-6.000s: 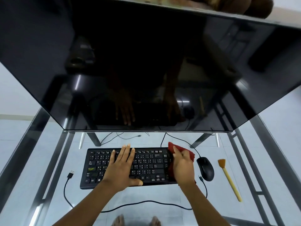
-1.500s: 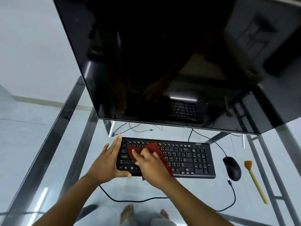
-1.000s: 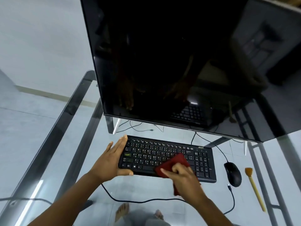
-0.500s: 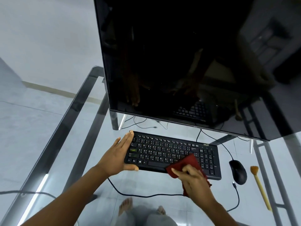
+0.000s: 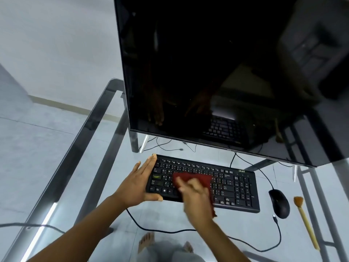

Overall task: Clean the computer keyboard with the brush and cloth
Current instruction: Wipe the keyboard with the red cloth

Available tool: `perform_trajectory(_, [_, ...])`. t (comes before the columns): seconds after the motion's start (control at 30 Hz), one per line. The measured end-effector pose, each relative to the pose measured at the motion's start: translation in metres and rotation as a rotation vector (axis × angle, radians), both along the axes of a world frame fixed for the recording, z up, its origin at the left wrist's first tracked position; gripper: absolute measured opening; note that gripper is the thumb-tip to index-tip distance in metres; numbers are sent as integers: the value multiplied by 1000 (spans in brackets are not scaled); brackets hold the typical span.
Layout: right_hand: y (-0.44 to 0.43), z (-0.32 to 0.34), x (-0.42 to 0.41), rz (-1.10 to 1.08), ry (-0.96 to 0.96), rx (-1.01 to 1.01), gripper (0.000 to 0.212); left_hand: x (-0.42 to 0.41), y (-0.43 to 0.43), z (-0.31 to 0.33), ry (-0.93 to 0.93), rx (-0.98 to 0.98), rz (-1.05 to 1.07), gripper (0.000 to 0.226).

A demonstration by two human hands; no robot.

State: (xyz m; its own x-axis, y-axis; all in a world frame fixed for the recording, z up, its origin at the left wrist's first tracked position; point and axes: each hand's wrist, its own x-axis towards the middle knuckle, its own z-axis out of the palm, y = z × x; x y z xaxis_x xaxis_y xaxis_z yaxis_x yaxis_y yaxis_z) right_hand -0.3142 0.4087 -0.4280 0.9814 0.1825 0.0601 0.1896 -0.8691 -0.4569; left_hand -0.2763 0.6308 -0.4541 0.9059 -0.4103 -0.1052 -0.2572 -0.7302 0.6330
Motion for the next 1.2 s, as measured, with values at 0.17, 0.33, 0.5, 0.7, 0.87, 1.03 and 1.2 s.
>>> perform_trajectory(0.17, [17,13,32,295,92,7,12,0,4,3,19,-23,-2,127])
perform_trajectory(0.33, [19,6,41,308,-34,-38,28,-1,5,4,33,-65,10,128])
perform_trajectory(0.5, [23,12,58,381,5,-21,11,-1,4,8,38,-82,7,129])
perform_trajectory(0.7, [42,15,36,616,101,-142,48,-2,4,7,26,-89,24,129])
perform_trajectory(0.87, [36,11,79,381,53,-65,42,-1,4,4,52,-103,23,130])
perform_trajectory(1.03, [38,10,45,570,118,-84,46,-1,6,-3,34,-124,18,131])
perform_trajectory(1.2, [44,6,79,354,35,-38,33,0,5,-3,19,-128,25,132])
